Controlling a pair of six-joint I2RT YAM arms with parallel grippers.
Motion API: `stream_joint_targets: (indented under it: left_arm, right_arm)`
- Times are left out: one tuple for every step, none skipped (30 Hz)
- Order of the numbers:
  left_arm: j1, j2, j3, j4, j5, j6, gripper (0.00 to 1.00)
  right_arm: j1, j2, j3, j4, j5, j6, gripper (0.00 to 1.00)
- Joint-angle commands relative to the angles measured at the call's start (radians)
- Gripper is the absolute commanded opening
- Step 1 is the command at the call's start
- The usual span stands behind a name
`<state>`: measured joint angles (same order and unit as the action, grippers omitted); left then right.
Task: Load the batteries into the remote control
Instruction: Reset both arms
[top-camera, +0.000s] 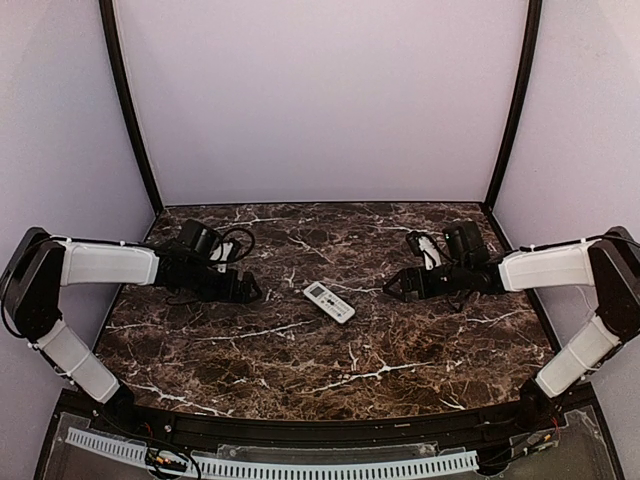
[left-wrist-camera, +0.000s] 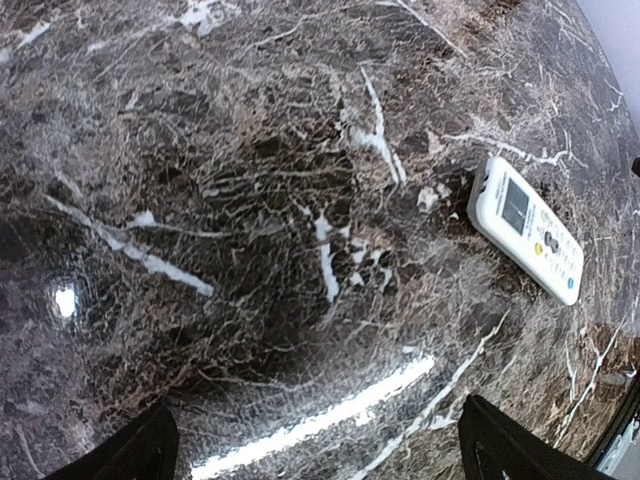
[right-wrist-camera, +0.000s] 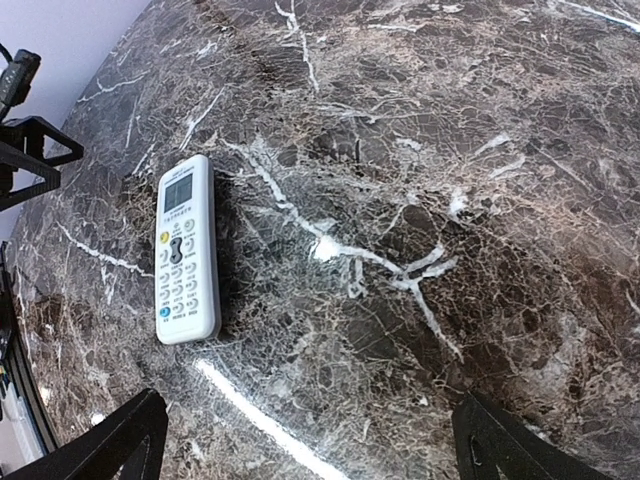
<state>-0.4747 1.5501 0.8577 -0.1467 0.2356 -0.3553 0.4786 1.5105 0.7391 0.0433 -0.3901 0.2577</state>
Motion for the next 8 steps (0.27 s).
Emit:
stream_joint_targets:
  left_arm:
    - [-0.002,-0.051,-0.052,0.045,-0.005,-0.011,0.99]
    - [-0.003,-0.061,-0.058,0.054,-0.011,-0.011,0.99]
    - [-0.003,-0.065,-0.068,0.064,-0.013,-0.012,0.99]
    - [-0.003,-0.071,-0.072,0.068,-0.017,-0.013,0.98]
    - [-0.002,-0.072,-0.072,0.073,-0.021,-0.014,0.98]
    - [-0.002,-0.069,-0.067,0.071,-0.026,-0.013,0.98]
    - [-0.002,-0.066,-0.062,0.065,-0.033,-0.012,0.98]
    - [-0.003,-0.06,-0.052,0.062,-0.036,-0.011,0.99]
  right_arm:
    - [0.001,-0.026,-0.032,0.157,-0.049,0.035,0.99]
    - [0.001,-0.026,-0.034,0.161,-0.052,0.035,0.99]
    - [0.001,-0.028,-0.037,0.165,-0.052,0.037,0.99]
    - [0.001,-0.031,-0.039,0.167,-0.051,0.038,0.99]
    - [0.0,-0.033,-0.041,0.168,-0.048,0.038,0.99]
    - [0.001,-0.035,-0.046,0.173,-0.049,0.04,0.99]
    - [0.002,-0.037,-0.05,0.18,-0.051,0.044,0.99]
    - [0.002,-0.039,-0.052,0.187,-0.052,0.047,0.99]
